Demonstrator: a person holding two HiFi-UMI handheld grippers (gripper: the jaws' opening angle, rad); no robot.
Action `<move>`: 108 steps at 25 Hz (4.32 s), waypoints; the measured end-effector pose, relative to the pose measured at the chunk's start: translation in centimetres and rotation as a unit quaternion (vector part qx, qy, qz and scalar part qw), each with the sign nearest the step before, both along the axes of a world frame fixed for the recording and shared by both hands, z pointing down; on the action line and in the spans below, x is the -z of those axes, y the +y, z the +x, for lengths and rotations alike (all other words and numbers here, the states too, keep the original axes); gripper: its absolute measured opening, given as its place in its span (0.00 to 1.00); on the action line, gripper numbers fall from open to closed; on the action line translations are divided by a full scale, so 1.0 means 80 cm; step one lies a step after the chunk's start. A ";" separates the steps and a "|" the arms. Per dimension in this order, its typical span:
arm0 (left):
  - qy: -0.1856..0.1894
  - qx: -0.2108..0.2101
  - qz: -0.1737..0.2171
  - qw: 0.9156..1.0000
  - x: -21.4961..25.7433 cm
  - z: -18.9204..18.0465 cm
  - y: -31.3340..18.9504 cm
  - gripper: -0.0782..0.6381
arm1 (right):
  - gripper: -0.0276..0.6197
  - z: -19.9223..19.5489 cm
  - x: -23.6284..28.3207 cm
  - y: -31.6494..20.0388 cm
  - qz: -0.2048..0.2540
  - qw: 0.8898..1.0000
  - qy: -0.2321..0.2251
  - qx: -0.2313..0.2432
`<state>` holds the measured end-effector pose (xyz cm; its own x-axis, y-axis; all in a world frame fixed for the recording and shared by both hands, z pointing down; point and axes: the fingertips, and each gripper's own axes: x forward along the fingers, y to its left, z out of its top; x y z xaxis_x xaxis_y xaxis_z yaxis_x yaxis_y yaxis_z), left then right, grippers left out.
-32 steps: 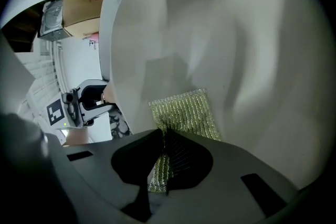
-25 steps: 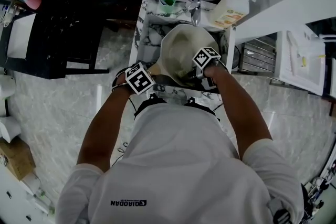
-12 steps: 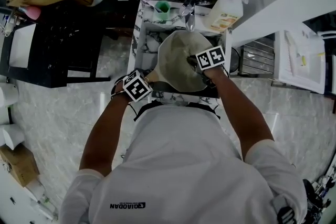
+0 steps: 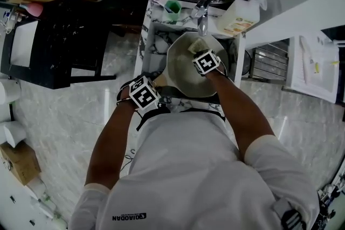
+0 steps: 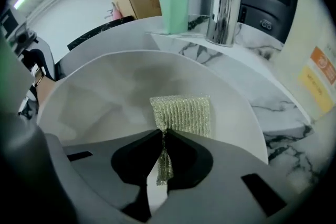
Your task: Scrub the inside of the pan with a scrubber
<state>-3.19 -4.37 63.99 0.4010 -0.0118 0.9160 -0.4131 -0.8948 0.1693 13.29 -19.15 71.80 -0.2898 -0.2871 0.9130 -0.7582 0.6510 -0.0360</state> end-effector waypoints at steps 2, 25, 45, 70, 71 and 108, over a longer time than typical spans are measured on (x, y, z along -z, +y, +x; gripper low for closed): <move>0.000 0.000 -0.002 1.000 0.000 0.001 0.000 0.37 | 0.14 -0.008 -0.010 -0.003 -0.010 0.999 -0.027 -0.019; -0.003 -0.004 -0.005 1.000 -0.013 -0.008 0.003 0.37 | 0.14 -0.062 -0.024 -0.001 -0.095 0.976 -0.171 -0.100; -0.002 -0.005 -0.003 1.000 -0.012 -0.008 0.003 0.37 | 0.14 -0.129 -0.009 0.056 -0.122 0.968 -0.216 -0.043; 0.002 -0.005 -0.007 1.000 -0.009 -0.005 0.005 0.37 | 0.14 0.017 0.033 0.029 -0.022 0.999 0.023 0.018; 0.002 -0.005 -0.008 1.000 -0.009 -0.004 0.005 0.37 | 0.14 0.023 0.029 0.031 -0.024 0.998 0.047 0.031; 0.001 -0.005 -0.006 1.000 -0.010 -0.006 0.004 0.37 | 0.14 0.013 -0.042 0.140 -0.293 0.951 -0.027 -0.091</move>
<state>-3.63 -4.09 64.79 0.4025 0.0028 0.9154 -0.4035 -0.8971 0.1802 14.37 -7.97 75.17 -0.3350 0.2174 0.9168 -0.8430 0.3655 -0.3947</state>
